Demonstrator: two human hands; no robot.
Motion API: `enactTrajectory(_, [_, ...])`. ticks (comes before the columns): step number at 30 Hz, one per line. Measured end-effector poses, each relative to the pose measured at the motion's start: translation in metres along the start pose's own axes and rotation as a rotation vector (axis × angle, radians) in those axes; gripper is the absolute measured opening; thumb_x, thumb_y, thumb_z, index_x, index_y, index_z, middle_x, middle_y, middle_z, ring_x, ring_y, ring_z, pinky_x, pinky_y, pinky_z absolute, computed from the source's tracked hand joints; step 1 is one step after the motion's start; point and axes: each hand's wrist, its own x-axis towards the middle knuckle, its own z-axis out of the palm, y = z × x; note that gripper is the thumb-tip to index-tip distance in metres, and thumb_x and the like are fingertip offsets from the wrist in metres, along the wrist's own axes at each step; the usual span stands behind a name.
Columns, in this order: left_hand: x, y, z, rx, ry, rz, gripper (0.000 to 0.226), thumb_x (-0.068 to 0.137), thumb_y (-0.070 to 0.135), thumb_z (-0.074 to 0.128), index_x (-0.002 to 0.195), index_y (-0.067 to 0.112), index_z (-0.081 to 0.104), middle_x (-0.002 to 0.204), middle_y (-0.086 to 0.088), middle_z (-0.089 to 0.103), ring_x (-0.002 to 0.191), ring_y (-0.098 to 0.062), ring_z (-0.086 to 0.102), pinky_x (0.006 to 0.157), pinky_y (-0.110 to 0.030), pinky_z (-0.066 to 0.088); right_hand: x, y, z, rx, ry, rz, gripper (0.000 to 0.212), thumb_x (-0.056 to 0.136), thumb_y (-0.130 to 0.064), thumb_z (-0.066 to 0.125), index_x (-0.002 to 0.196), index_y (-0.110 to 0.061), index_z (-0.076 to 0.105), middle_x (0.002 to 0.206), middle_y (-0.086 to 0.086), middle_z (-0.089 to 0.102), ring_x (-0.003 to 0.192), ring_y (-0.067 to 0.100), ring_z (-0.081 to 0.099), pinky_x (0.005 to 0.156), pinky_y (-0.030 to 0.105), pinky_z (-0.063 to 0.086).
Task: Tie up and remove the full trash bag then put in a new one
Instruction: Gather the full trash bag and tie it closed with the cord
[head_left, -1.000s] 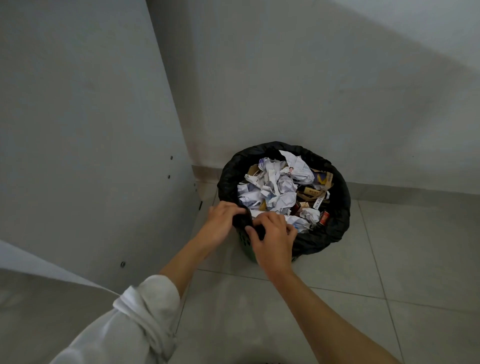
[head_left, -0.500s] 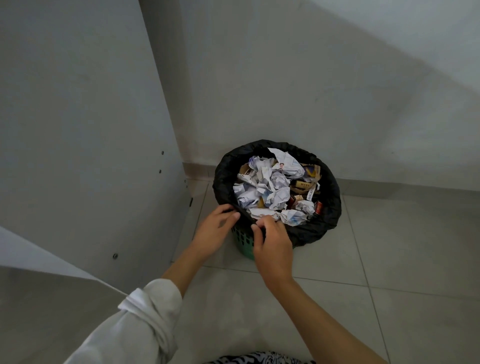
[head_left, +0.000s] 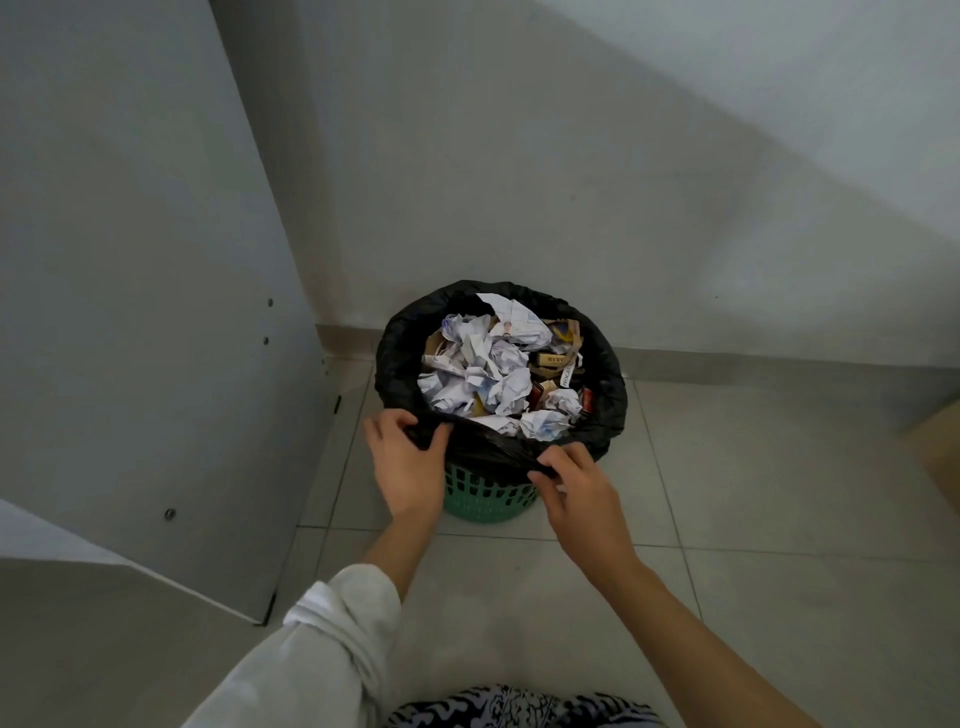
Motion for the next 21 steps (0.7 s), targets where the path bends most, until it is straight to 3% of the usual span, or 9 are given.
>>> enactTrajectory(3, [-0.005, 0.016, 0.011, -0.265, 0.094, -0.283, 0.031, 0.088, 0.019, 0.061, 0.113, 0.013, 0.044, 0.121, -0.007, 0.044, 0.099, -0.025, 0.053, 0.08, -0.029, 0.041, 0.0, 0.004, 0.001, 0.089, 0.019, 0.01, 0.01, 0.091, -0.018, 0.06, 0.091, -0.008, 0.06, 0.094, 0.003, 0.053, 0.068, 0.024, 0.06, 0.061, 0.042, 0.055])
enactTrajectory(6, [-0.006, 0.024, 0.013, -0.436, 0.129, -0.426, 0.011, 0.096, 0.025, 0.044, 0.106, 0.02, 0.044, 0.109, -0.001, 0.052, 0.096, -0.02, 0.05, 0.08, -0.031, 0.037, 0.005, 0.01, -0.003, 0.171, 0.012, 0.083, 0.013, 0.088, -0.02, 0.064, 0.084, -0.007, 0.061, 0.085, 0.001, 0.054, 0.066, 0.021, 0.059, 0.063, 0.043, 0.053])
enactTrajectory(10, [0.001, 0.015, 0.011, -0.323, -0.002, -0.285, 0.03, 0.088, 0.043, 0.057, 0.103, 0.021, 0.043, 0.111, -0.002, 0.053, 0.098, -0.019, 0.053, 0.081, -0.03, 0.041, 0.014, 0.011, -0.014, 0.318, -0.002, 0.209, 0.016, 0.087, -0.019, 0.065, 0.075, -0.009, 0.061, 0.072, 0.005, 0.06, 0.061, 0.02, 0.063, 0.065, 0.045, 0.055])
enactTrajectory(12, [0.005, 0.013, 0.008, -0.22, -0.065, -0.231, 0.034, 0.086, 0.037, 0.064, 0.103, 0.018, 0.042, 0.103, -0.002, 0.053, 0.086, -0.014, 0.052, 0.073, -0.026, 0.039, 0.025, 0.01, -0.02, 0.279, -0.009, 0.227, 0.019, 0.089, -0.02, 0.062, 0.075, -0.008, 0.061, 0.065, 0.006, 0.061, 0.057, 0.022, 0.061, 0.062, 0.043, 0.054])
enactTrajectory(16, [0.003, 0.012, 0.006, -0.155, -0.086, -0.178, 0.031, 0.087, 0.029, 0.065, 0.1, 0.013, 0.042, 0.082, 0.008, 0.048, 0.072, -0.007, 0.047, 0.057, -0.02, 0.034, 0.056, 0.0, -0.021, 0.008, 0.076, 0.251, 0.022, 0.092, -0.025, 0.056, 0.076, -0.009, 0.057, 0.066, -0.002, 0.056, 0.058, 0.014, 0.051, 0.052, 0.027, 0.037])
enactTrajectory(18, [0.005, 0.014, 0.006, -0.162, -0.058, -0.212, 0.031, 0.088, 0.028, 0.064, 0.1, 0.013, 0.04, 0.078, 0.011, 0.045, 0.067, -0.003, 0.043, 0.059, -0.022, 0.034, 0.055, -0.008, -0.019, 0.046, 0.121, 0.198, 0.022, 0.093, -0.026, 0.056, 0.074, -0.014, 0.052, 0.064, -0.009, 0.048, 0.055, 0.004, 0.045, 0.049, 0.017, 0.029])
enactTrajectory(21, [0.01, 0.015, 0.005, -0.158, -0.026, -0.228, 0.03, 0.088, 0.028, 0.064, 0.099, 0.012, 0.041, 0.083, 0.004, 0.048, 0.069, -0.01, 0.045, 0.068, -0.026, 0.034, 0.023, 0.005, -0.011, 0.137, -0.013, 0.163, 0.029, 0.091, -0.035, 0.057, 0.071, -0.015, 0.055, 0.067, -0.004, 0.054, 0.057, 0.01, 0.054, 0.053, 0.023, 0.042])
